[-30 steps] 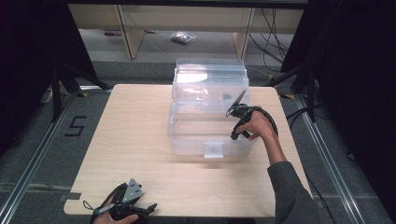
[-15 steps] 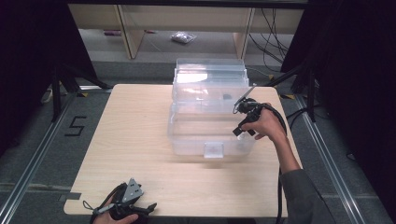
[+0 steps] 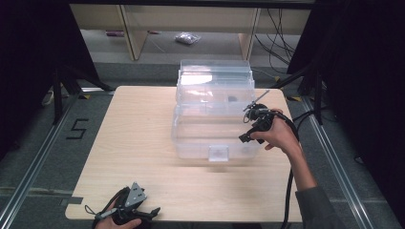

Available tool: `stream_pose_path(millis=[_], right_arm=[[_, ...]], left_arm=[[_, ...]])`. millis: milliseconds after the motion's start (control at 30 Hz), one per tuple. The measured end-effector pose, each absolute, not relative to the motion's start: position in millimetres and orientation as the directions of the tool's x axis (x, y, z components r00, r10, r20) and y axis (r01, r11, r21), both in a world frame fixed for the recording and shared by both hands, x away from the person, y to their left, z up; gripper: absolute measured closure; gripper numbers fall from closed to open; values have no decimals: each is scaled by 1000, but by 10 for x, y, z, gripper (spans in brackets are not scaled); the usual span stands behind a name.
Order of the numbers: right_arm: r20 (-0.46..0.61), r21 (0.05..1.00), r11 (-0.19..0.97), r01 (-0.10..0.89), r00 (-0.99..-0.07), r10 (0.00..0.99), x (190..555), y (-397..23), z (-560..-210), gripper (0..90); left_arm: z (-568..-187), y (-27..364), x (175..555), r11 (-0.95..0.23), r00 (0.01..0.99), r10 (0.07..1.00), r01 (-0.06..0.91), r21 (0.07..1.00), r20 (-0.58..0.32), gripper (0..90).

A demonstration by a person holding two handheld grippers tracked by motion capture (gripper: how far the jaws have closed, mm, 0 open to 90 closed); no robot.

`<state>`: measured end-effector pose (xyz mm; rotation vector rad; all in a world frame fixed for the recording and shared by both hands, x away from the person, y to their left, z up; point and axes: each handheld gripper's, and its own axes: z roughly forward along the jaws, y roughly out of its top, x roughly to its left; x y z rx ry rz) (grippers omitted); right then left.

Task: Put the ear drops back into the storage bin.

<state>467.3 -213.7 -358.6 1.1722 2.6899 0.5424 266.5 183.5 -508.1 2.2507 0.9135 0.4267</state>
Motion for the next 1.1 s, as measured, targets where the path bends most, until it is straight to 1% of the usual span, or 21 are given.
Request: stream_pose_path(millis=[33,233,267,400,433,600,667,700,900,967,1033,1100], right_arm=[[9,404,616,676,-677,736,4613,-2136,-3570,253],[10,425,622,657,-690,723,4502,-2160,-3565,252],[0,434,634,640,-704,710,4494,-2169,-3565,252],[6,428,620,658,-688,726,4424,-2171,-3549,247],[-12,450,638,625,-710,704,4398,-2192,-3558,249],[-17,457,649,608,-724,690,4272,-2226,-3576,248],[-15,456,644,614,-719,695,4241,-2235,-3573,249],[6,449,629,635,-706,708,4180,-2258,-3591,249],[-11,469,631,618,-711,703,4097,-2335,-3655,246],[6,455,613,646,-690,724,4064,-2335,-3672,244],[5,470,631,617,-717,697,4072,-2345,-3713,244],[8,460,623,633,-705,709,4058,-2338,-3721,243]], left_arm=[[-5083,1830,2661,-533,699,714,494,687,50,153],[-5083,1830,2660,-532,698,714,495,687,50,153],[-5083,1830,2660,-532,698,714,495,687,50,153],[-5086,1830,2661,-530,698,714,496,688,48,153],[-5081,1837,2663,-532,698,715,504,680,42,153],[-5087,1831,2664,-532,699,713,496,687,47,153],[-5085,1829,2661,-530,698,715,496,688,48,153],[-5086,1829,2662,-531,698,715,495,688,51,153],[-5086,1829,2663,-533,697,715,495,687,52,153],[-5085,1830,2663,-531,697,715,494,689,51,153],[-5085,1830,2662,-531,697,715,494,688,51,153],[-5086,1831,2669,-533,696,717,498,684,52,153]])
